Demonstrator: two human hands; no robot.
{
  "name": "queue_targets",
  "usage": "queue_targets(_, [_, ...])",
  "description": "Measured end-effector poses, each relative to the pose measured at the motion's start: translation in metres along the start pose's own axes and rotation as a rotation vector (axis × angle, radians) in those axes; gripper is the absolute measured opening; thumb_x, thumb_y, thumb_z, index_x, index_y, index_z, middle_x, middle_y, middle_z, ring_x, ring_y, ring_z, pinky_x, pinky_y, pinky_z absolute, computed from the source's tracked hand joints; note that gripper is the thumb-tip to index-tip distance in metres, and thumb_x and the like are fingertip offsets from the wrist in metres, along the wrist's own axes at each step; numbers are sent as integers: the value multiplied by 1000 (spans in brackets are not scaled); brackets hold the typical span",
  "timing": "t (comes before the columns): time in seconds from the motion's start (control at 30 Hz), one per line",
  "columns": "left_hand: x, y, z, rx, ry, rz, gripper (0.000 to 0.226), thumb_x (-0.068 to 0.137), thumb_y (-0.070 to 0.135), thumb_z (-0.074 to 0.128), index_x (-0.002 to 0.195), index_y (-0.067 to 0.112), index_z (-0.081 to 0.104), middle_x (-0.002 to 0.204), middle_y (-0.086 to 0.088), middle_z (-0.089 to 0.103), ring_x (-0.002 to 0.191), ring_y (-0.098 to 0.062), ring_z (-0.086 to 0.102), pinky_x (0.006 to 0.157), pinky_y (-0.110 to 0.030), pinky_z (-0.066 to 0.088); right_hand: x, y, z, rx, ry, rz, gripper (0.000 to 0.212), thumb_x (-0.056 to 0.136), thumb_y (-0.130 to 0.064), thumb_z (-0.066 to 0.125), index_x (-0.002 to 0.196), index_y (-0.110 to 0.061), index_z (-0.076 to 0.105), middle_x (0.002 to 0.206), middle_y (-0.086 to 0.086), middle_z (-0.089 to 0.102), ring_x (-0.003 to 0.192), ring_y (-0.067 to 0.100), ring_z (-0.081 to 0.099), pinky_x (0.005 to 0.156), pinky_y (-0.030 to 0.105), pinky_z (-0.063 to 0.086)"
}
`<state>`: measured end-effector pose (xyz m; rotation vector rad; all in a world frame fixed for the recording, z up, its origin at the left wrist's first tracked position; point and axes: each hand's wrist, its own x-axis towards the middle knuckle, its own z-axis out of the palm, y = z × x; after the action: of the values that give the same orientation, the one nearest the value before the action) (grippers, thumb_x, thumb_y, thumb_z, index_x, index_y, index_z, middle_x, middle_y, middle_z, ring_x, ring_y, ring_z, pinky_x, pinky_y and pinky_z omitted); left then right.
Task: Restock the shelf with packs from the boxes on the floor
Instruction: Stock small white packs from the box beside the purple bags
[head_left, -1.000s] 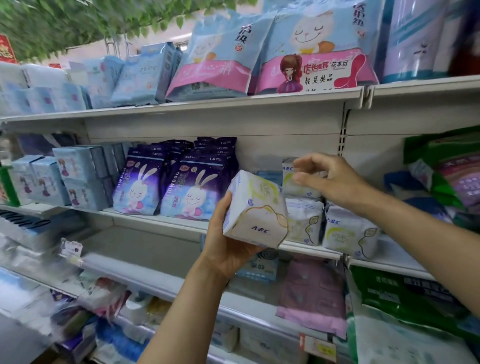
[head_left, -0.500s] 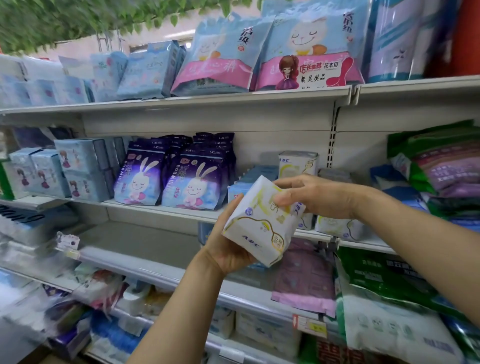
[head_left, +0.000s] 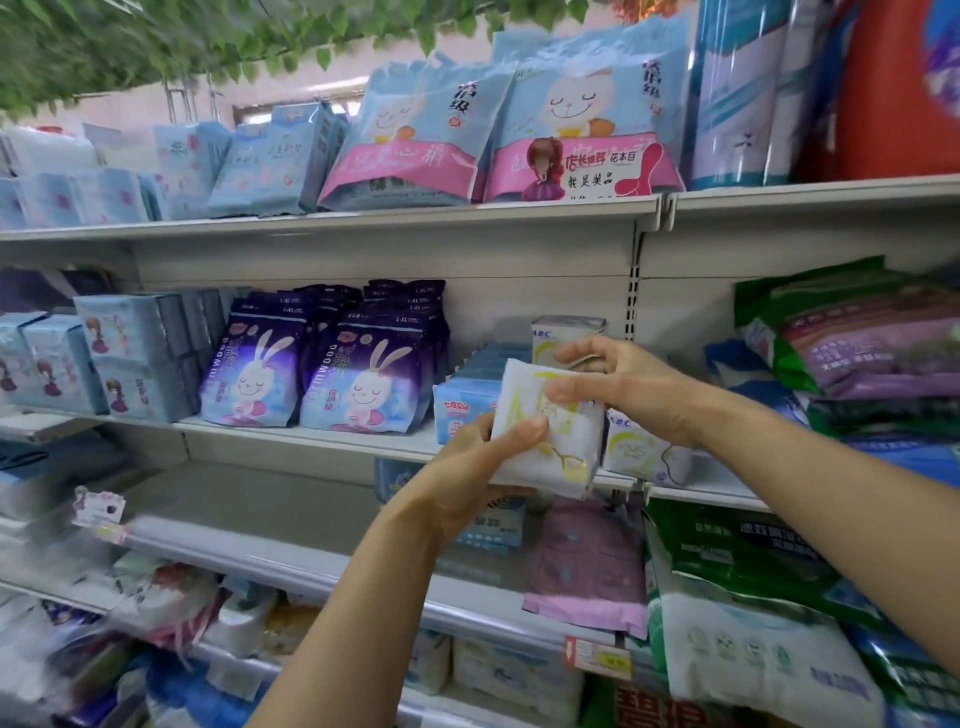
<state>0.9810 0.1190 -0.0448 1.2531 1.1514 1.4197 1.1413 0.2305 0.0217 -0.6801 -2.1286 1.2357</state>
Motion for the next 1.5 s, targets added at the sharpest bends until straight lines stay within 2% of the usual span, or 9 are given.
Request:
queue_targets(0.07, [9,-6,3,-76,74,29,56,81,44,69,126,12,61,122,-11,69,114,-30,64,102,-50,48,-3,-2,0,79,69,7,58,72,-30,82,121,-16,53,114,12,64,90,17,66,78,33,56])
queue_targets(0.23, [27,-8,23,-188,286,98,68,76,65,61,130,24,59,120,3,70,99,-9,67,80,-29,46,-10,3,1,202,-42,136,62,67,-41,74,121,-23,50,114,7,66,97,23,67,85,45,56])
queue_targets(0.43, [49,0,56,-163,230,145,67,79,60,56,135,23,52,121,7,68,101,-5,67,78,-21,52,-4,11,-7,364,171,53,73,62,-26,80,128,-9,53,116,13,67,97,24,69,84,46,58])
queue_targets(0.57, [59,8,49,17,240,124,89,80,52,64,154,25,22,151,10,41,132,-11,47,105,-32,38,-2,17,-50,375,347,15,74,61,-20,80,128,-8,53,114,9,68,96,26,70,77,39,60])
queue_targets(0.77, [102,21,14,249,348,166,64,95,31,63,150,36,32,157,5,29,142,-14,30,100,-30,32,9,38,-126,-24,602,20,58,73,-9,81,124,-9,54,111,6,64,87,18,63,78,43,56])
queue_targets(0.9, [134,24,10,378,313,146,57,96,26,62,147,35,39,157,3,22,143,-18,27,106,-34,32,26,51,-145,-209,486,81,61,71,-6,82,125,-7,54,112,9,64,91,21,63,79,37,56])
queue_targets(1.1, [168,24,2,504,295,104,54,97,22,60,146,32,40,157,-1,22,141,-22,32,96,-24,30,60,59,-145,-409,301,121,64,70,-9,84,126,-12,55,114,6,64,98,19,61,83,28,50])
queue_targets(1.27, [180,16,-1,481,295,70,50,96,22,62,142,33,45,155,-3,27,137,-22,37,97,-27,37,78,67,-139,-489,250,113,68,73,-13,83,133,-12,51,119,3,56,102,14,53,83,22,41])
queue_targets(1.5, [187,10,-3,451,300,81,48,94,20,65,138,32,48,148,-7,38,113,-18,53,93,-28,43,83,68,-142,-531,162,144,71,77,-16,80,139,-18,45,123,0,53,107,14,50,87,21,38])
